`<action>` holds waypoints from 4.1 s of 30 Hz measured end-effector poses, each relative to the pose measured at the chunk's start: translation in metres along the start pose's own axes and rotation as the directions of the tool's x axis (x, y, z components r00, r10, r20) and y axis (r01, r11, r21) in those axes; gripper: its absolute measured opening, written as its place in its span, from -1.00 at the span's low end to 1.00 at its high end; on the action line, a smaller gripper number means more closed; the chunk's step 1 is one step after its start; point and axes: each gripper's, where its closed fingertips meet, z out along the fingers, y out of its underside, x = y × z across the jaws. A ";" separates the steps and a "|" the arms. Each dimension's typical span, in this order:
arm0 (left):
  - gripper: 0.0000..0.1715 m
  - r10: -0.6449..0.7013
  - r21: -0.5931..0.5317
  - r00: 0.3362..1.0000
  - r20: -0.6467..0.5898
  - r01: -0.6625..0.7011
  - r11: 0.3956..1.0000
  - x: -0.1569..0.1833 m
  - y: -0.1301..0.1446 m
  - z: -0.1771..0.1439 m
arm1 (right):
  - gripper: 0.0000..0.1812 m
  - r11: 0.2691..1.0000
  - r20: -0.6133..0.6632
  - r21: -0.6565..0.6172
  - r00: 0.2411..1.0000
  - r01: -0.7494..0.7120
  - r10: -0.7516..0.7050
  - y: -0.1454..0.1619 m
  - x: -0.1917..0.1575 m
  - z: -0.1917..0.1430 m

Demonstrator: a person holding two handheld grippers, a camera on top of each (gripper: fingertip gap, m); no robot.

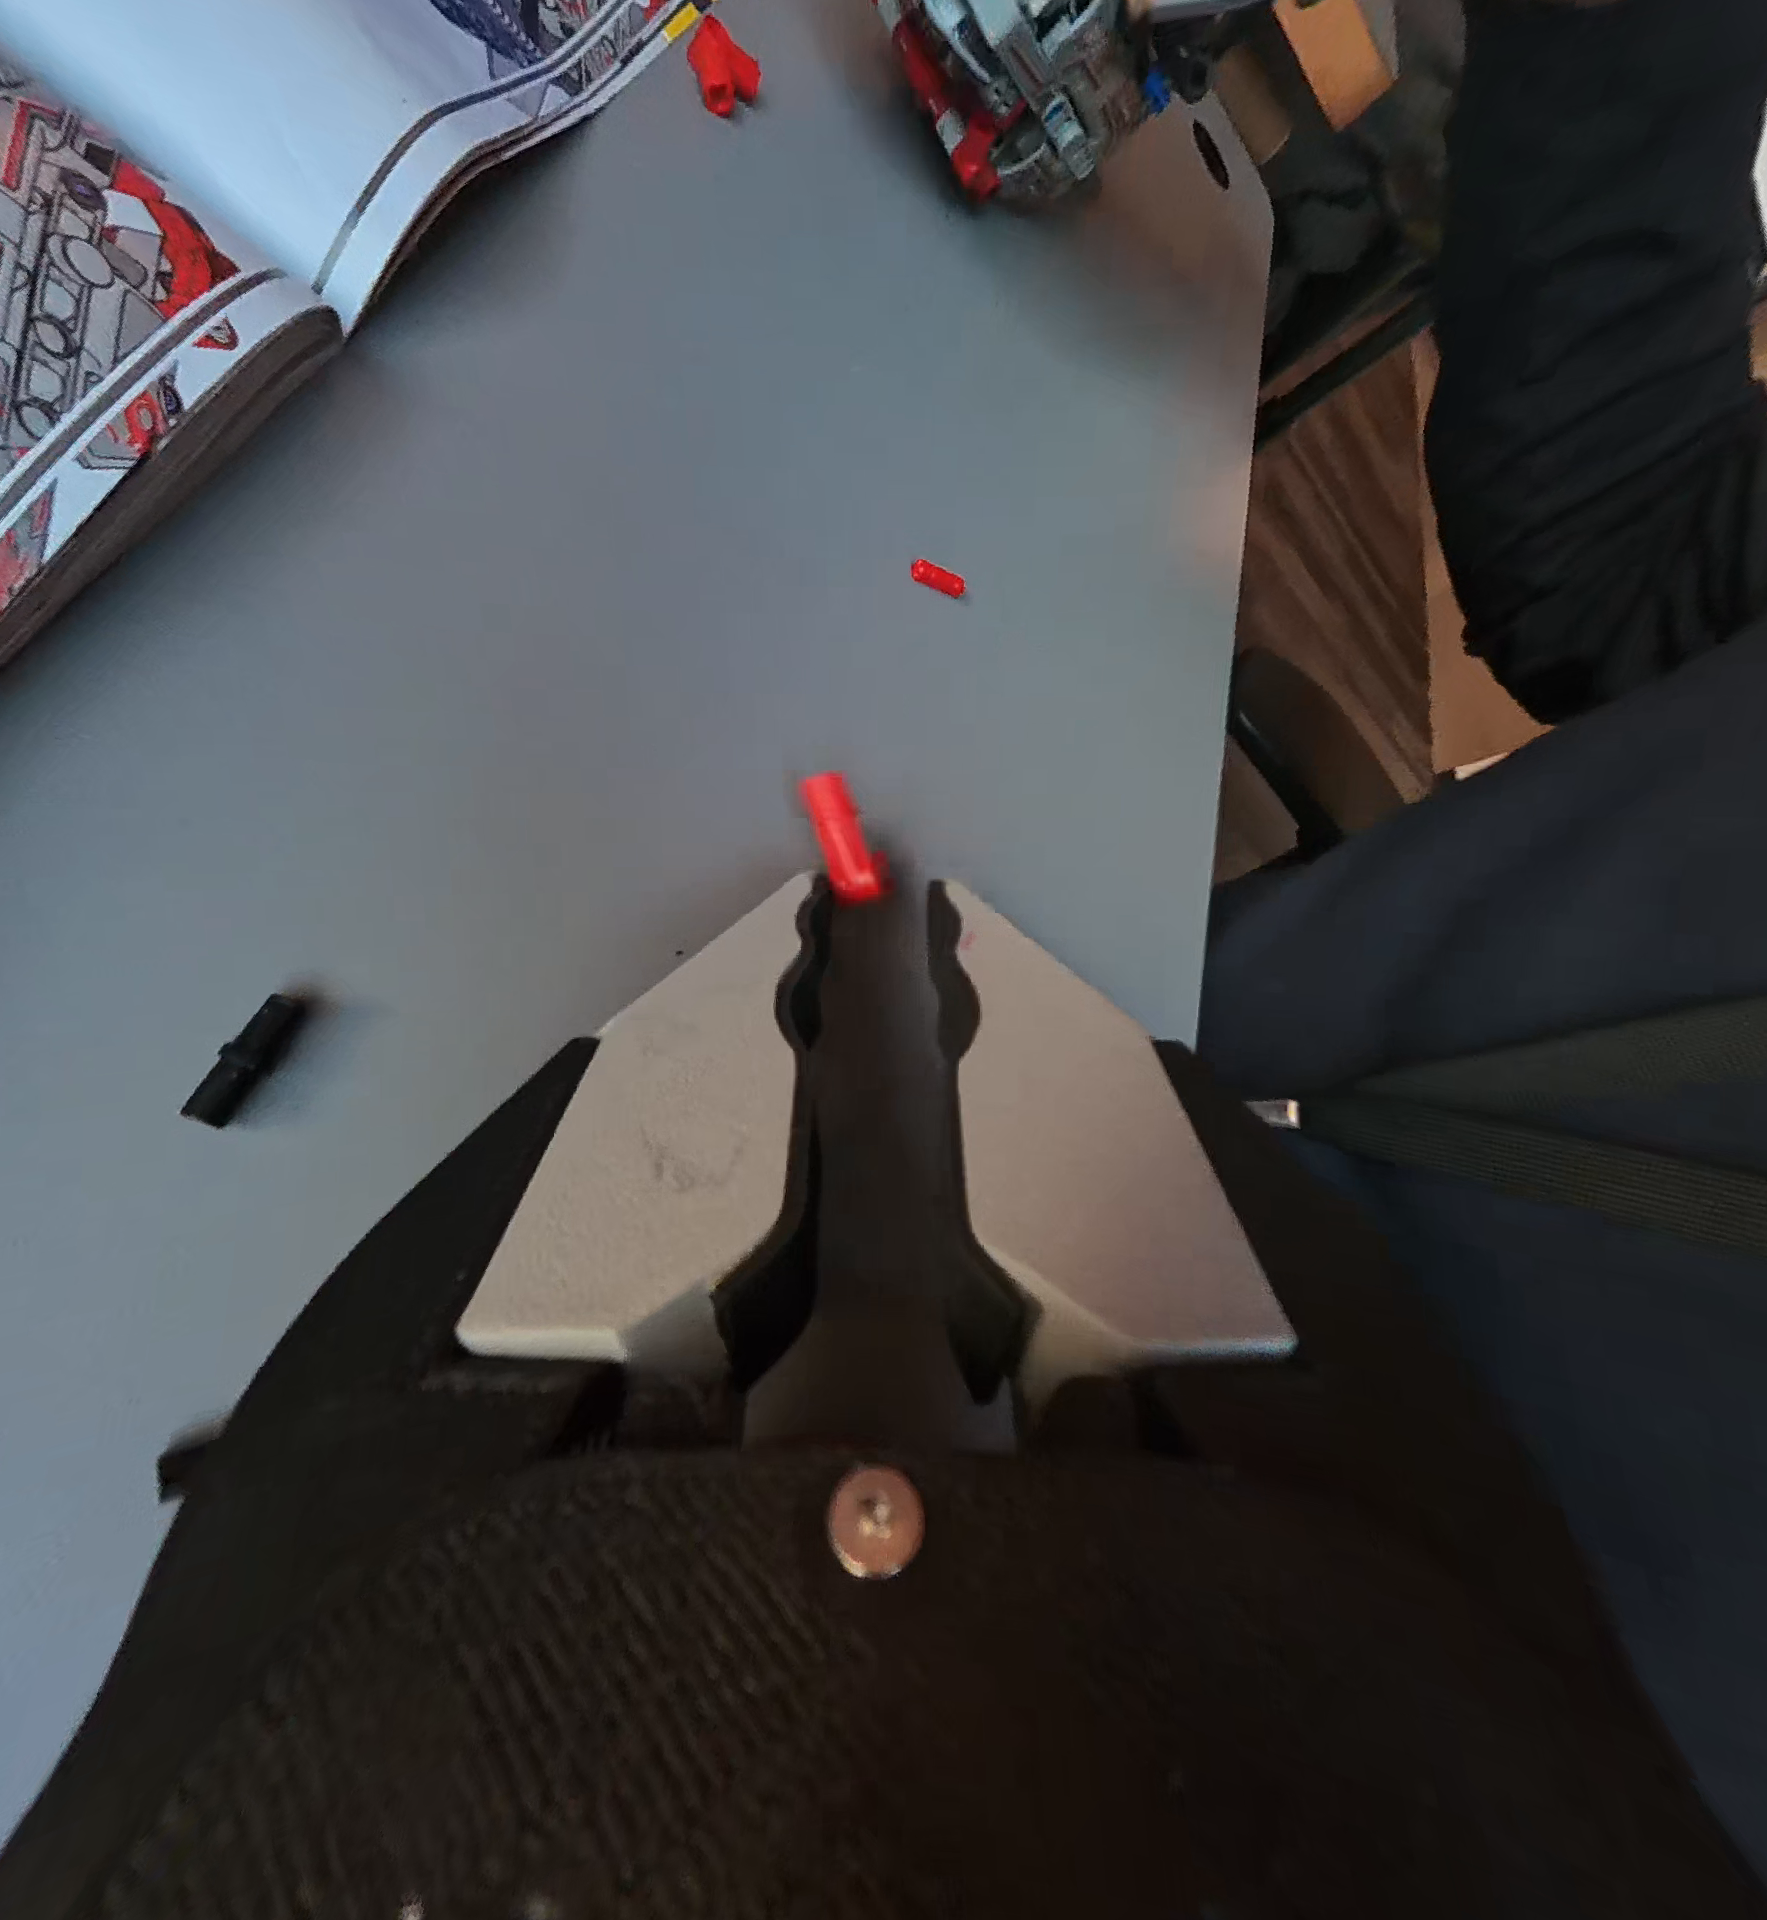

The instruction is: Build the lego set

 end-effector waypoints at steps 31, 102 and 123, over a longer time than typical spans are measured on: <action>-0.74 0.008 0.126 0.869 0.494 -0.081 0.989 -0.042 0.045 -0.105 | -0.52 0.927 0.277 0.286 0.947 -0.243 0.163 -0.058 -0.134 0.059; -0.69 0.284 0.087 0.808 0.516 -0.379 0.921 -0.045 0.023 -0.107 | -0.65 0.853 0.205 0.334 0.914 -0.401 0.349 -0.060 -0.097 0.068; -0.73 0.357 -0.099 0.748 0.560 -0.367 0.925 -0.068 0.035 -0.105 | -0.65 0.937 0.260 0.326 0.965 -0.125 0.038 -0.109 -0.154 0.085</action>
